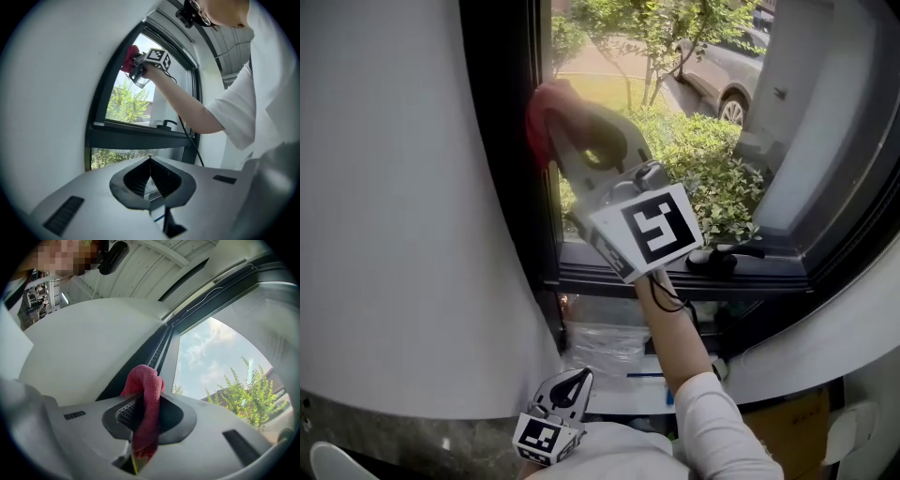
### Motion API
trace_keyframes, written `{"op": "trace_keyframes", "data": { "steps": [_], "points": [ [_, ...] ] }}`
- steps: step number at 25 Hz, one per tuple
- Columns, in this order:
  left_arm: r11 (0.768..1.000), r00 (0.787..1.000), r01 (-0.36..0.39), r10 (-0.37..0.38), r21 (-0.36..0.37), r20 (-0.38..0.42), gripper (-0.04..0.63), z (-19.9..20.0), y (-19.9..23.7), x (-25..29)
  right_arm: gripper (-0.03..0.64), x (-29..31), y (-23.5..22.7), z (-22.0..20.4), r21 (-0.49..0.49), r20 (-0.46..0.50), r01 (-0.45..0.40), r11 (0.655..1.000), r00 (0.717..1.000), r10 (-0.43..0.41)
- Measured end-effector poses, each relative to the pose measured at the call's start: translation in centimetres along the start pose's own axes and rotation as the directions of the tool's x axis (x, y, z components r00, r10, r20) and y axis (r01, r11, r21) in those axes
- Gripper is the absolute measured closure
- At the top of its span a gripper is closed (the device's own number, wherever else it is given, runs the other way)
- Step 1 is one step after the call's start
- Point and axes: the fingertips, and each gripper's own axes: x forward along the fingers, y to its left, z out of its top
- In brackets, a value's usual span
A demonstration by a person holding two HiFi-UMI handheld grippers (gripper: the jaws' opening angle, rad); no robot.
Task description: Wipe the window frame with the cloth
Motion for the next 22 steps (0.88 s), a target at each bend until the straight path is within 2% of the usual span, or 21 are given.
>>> {"op": "trace_keyframes", "data": {
  "steps": [2, 4, 15, 22],
  "points": [
    [0.999, 0.999, 0.052, -0.052, 0.005, -0.004, 0.585, 0.0, -1.0, 0.9, 0.546, -0.1, 0.1, -0.2, 0.001, 0.003, -0.010, 1.000, 1.000, 0.010],
    [0.998, 0.998, 0.061, -0.061, 0.004, -0.002, 0.586, 0.1, -1.3, 1.4, 0.545, -0.1, 0.2, -0.2, -0.009, 0.001, -0.018, 1.000, 1.000, 0.018],
    [1.000, 1.000, -0.020, 0.020, -0.013, 0.008, 0.586, 0.4, 0.0, 2.6, 0.545, -0.7, 0.4, -0.9, 0.030, 0.022, -0.039, 0.999, 0.999, 0.038],
    [0.999, 1.000, -0.028, 0.028, -0.018, -0.004, 0.586, 0.3, 0.1, 2.9, 0.545, -0.8, 0.4, -0.9, 0.030, 0.020, -0.051, 0.998, 0.999, 0.050]
  ]
}}
